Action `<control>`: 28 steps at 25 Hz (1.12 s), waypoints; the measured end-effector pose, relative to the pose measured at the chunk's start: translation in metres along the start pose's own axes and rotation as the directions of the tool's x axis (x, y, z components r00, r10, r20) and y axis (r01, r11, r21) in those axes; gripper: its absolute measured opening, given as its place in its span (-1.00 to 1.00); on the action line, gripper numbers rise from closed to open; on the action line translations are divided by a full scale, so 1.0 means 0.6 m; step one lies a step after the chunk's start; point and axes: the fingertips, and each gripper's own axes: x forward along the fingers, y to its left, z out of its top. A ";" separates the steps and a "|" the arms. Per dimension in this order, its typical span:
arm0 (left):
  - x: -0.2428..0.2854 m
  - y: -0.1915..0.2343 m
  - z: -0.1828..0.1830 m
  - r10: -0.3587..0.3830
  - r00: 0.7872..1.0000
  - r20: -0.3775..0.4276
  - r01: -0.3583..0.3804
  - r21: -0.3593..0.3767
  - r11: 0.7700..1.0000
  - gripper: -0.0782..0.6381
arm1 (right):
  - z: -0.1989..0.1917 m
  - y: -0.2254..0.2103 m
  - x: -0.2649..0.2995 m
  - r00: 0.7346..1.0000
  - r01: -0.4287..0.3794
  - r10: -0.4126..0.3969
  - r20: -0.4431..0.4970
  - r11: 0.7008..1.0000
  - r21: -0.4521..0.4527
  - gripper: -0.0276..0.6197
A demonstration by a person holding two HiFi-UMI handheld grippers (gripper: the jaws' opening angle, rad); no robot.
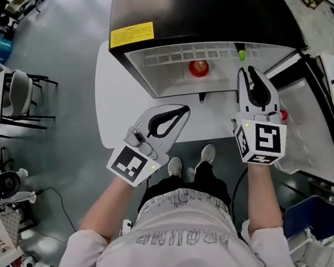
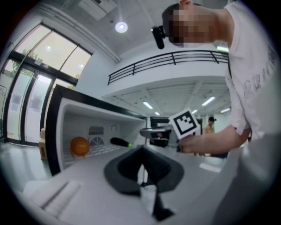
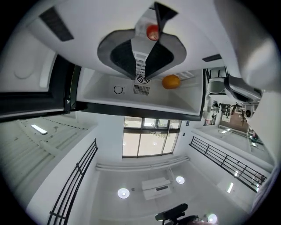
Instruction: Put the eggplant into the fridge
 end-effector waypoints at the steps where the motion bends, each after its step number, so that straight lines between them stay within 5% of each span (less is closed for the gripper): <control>1: 0.000 -0.001 0.003 -0.002 1.000 0.003 0.002 0.002 1.000 -0.76 | 0.002 0.003 -0.005 1.000 -0.006 0.006 0.001 1.000 -0.001 -0.73; 28: -0.013 0.001 0.027 0.012 0.999 0.031 -0.013 0.009 1.000 -0.76 | -0.006 0.040 -0.098 0.991 -0.130 0.131 -0.020 0.991 0.041 -0.90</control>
